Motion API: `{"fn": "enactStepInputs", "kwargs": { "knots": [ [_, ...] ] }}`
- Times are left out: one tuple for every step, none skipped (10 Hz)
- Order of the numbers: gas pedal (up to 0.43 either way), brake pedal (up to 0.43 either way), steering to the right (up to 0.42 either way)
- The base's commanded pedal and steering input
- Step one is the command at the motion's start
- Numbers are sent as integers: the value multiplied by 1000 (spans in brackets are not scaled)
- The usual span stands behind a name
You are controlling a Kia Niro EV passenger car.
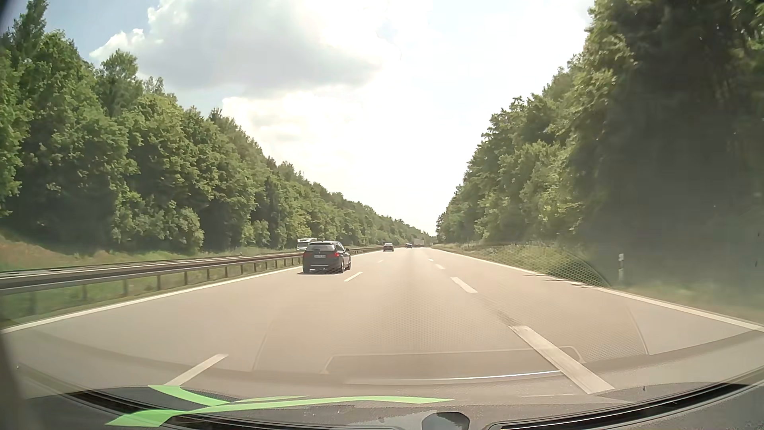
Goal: Follow the waypoints while adhering to traffic rules and regulations
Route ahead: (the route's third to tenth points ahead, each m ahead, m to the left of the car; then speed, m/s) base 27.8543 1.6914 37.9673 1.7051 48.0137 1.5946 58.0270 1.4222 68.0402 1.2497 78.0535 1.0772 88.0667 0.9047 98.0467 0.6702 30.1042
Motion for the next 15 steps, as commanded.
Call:
{"fn": "enactStepInputs", "kwargs": {
  "knots": [
    [370,0,-3],
    [370,0,-3],
    [370,0,-4],
    [370,0,-4],
    [370,0,-5],
    [370,0,-5],
    [370,0,-5],
    [370,0,-4],
    [370,0,-4],
    [370,0,-4],
    [358,0,-4],
    [358,0,-4],
    [358,0,-4],
    [358,0,-4],
    [350,0,-4]
  ]
}}
